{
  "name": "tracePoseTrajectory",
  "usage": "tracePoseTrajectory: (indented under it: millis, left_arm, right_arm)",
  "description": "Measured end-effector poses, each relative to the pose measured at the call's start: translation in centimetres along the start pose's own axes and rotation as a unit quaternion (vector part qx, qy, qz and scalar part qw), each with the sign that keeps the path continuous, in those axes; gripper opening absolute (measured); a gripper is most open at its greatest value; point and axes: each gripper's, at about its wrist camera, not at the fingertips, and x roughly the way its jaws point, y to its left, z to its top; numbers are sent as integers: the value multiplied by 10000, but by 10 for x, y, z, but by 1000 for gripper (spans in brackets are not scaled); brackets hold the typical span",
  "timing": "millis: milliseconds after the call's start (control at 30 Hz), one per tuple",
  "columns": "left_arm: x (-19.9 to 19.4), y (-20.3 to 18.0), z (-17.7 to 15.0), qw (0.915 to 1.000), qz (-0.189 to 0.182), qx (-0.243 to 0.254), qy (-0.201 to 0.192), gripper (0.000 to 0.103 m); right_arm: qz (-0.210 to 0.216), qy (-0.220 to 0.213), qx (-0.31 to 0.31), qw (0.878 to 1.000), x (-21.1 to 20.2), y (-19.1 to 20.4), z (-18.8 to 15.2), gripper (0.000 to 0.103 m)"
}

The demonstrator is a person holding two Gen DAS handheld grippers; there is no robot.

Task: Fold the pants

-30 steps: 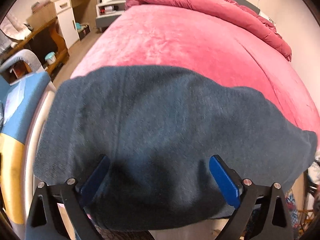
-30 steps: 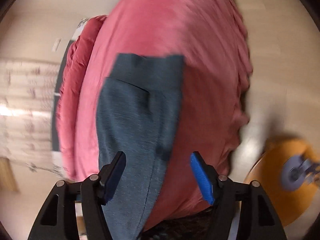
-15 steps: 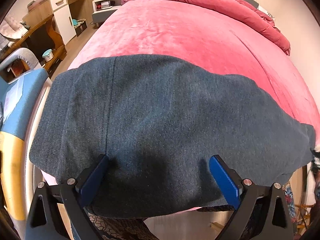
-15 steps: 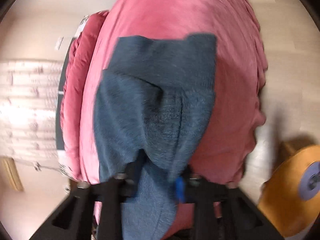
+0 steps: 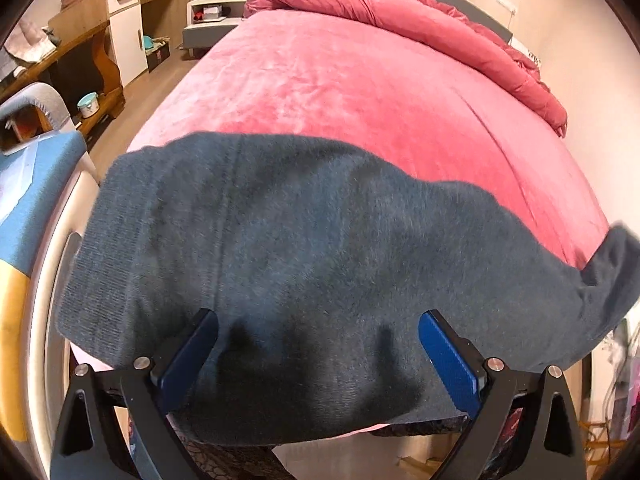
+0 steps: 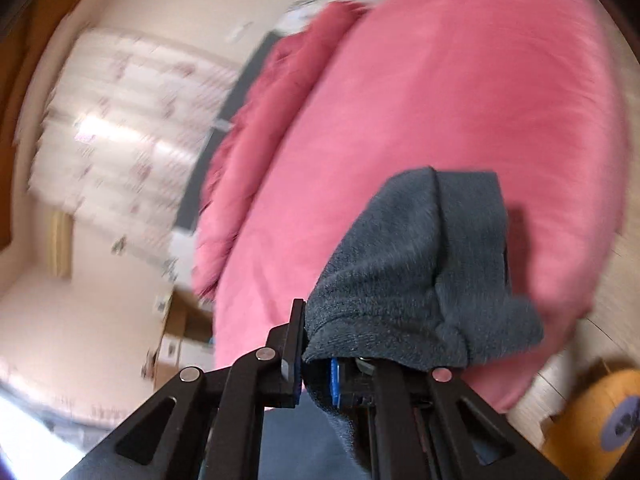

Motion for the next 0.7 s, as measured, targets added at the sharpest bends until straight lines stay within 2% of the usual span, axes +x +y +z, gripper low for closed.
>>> tracePoseTrajectory:
  millis: [133, 233, 333, 467, 567, 667, 700]
  left_arm:
    - [-13, 15, 0, 9997, -136, -204, -92, 101]
    - [-22, 26, -2, 9995, -98, -244, -158, 101]
    - [-32, 39, -4, 9993, 4, -311, -231, 101]
    - [-39, 58, -3, 9984, 155, -452, -303, 101]
    - [-45, 78, -5, 9970, 199, -670, -339, 101]
    - [-53, 100, -6, 9945, 194, -948, -406, 101]
    - [-55, 107, -6, 9934, 176, -1047, -423, 101]
  right_arm:
    - [415, 468, -693, 9956, 35, 67, -17, 9]
    - [676, 978, -1185, 9858, 70, 118, -46, 9]
    - [841, 1415, -1509, 9747, 99, 150, -77, 9]
    - [1014, 2144, -1973, 9512, 143, 189, -135, 9]
    - [1110, 2657, -2328, 9289, 180, 220, -183, 9]
    - [1132, 3186, -2886, 8957, 209, 250, -242, 9]
    - [1098, 3363, -3179, 8797, 220, 262, -268, 9]
